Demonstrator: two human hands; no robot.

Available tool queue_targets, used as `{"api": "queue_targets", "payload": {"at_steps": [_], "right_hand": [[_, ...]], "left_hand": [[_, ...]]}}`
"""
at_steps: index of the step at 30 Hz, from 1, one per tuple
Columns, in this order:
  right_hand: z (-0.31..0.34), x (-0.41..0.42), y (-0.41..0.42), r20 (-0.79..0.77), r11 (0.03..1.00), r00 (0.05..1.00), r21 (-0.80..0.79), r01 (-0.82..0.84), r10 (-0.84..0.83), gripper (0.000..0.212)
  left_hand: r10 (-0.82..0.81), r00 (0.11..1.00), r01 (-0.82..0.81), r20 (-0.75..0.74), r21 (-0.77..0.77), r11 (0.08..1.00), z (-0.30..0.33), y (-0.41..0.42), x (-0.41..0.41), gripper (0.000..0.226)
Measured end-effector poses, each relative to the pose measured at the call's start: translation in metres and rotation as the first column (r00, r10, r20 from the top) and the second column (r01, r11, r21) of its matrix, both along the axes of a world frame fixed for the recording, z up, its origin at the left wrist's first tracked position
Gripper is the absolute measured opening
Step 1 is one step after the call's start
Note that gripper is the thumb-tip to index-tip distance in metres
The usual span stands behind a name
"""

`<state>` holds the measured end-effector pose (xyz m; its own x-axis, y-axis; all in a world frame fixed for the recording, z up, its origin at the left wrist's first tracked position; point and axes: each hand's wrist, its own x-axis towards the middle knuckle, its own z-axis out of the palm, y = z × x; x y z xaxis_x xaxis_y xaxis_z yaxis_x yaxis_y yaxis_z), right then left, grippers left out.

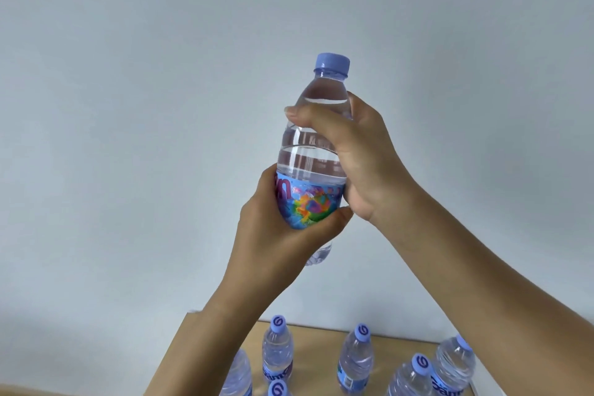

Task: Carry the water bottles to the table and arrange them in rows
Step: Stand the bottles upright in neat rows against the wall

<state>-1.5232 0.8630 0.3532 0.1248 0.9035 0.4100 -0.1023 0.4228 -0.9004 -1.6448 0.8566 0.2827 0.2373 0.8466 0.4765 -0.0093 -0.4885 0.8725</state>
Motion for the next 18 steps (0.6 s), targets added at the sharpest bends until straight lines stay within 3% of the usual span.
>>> {"api": "queue_targets", "payload": {"at_steps": [4, 8, 11, 14, 18], "right_hand": [[-0.004, 0.005, 0.000, 0.025, 0.996, 0.996, 0.010, -0.088, 0.088, 0.022], [-0.005, 0.011, -0.003, -0.061, 0.975, 0.973, 0.012, -0.222, 0.223, 0.019], [-0.002, 0.014, -0.004, -0.070, 0.961, 0.959, 0.033, -0.275, 0.276, 0.015], [0.005, 0.015, -0.006, 0.010, 0.974, 0.974, 0.011, -0.228, 0.228, 0.020], [0.010, 0.009, -0.011, 0.085, 0.999, 0.995, -0.025, -0.041, 0.043, 0.051]], "left_hand": [[-0.167, 0.985, 0.173, 0.049, -0.143, 0.975, -0.002, 0.002, -0.005, 0.047], [-0.295, 0.952, 0.305, 0.077, -0.207, 0.930, -0.002, 0.001, -0.010, 0.048], [-0.272, 0.959, 0.282, 0.081, -0.170, 0.944, 0.001, -0.002, -0.009, 0.048], [-0.231, 0.967, 0.244, 0.104, -0.145, 0.959, 0.004, -0.004, -0.007, 0.048], [-0.096, 0.988, 0.109, 0.118, -0.108, 0.988, 0.005, -0.006, -0.004, 0.042]]}}
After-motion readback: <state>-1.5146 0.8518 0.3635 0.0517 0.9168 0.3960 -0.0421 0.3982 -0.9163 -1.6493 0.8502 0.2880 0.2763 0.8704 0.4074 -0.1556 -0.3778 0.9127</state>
